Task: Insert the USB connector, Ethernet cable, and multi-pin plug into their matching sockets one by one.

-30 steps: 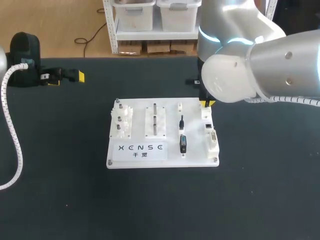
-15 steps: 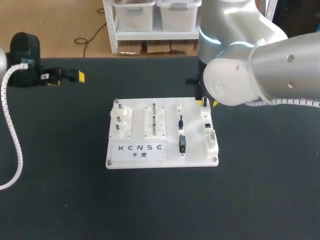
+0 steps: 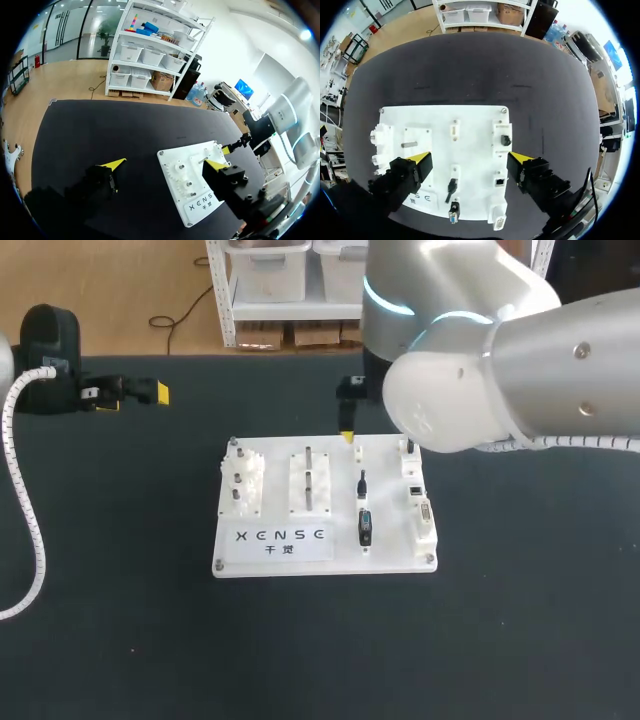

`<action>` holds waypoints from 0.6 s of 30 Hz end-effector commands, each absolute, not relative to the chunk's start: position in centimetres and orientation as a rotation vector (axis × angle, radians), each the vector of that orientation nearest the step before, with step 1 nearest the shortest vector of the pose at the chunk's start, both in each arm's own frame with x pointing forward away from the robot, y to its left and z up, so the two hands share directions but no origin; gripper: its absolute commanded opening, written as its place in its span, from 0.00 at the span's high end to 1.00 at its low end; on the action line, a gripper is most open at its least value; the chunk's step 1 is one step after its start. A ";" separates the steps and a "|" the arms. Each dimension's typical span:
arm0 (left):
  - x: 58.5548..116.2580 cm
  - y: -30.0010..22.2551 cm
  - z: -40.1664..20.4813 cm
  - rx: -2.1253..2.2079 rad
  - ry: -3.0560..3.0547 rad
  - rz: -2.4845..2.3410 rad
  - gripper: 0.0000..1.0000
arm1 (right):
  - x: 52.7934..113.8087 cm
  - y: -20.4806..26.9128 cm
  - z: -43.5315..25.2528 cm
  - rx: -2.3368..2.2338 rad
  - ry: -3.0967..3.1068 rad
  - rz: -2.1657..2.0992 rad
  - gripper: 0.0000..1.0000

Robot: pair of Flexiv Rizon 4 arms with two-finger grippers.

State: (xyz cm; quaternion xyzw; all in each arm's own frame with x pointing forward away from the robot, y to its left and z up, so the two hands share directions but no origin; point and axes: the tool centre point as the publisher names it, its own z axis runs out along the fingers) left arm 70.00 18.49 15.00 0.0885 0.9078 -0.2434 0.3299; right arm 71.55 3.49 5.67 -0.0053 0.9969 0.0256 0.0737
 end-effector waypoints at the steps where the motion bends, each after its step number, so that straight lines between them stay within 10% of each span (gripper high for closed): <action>1: 70.0 18.5 15.0 0.232 2.374 -0.636 0.00 | 70.2 5.1 5.8 -0.019 2.999 0.074 0.00; 18: 70.0 18.5 15.0 0.232 2.374 -0.636 0.00 | 66.8 6.6 3.6 -0.077 3.065 0.095 0.00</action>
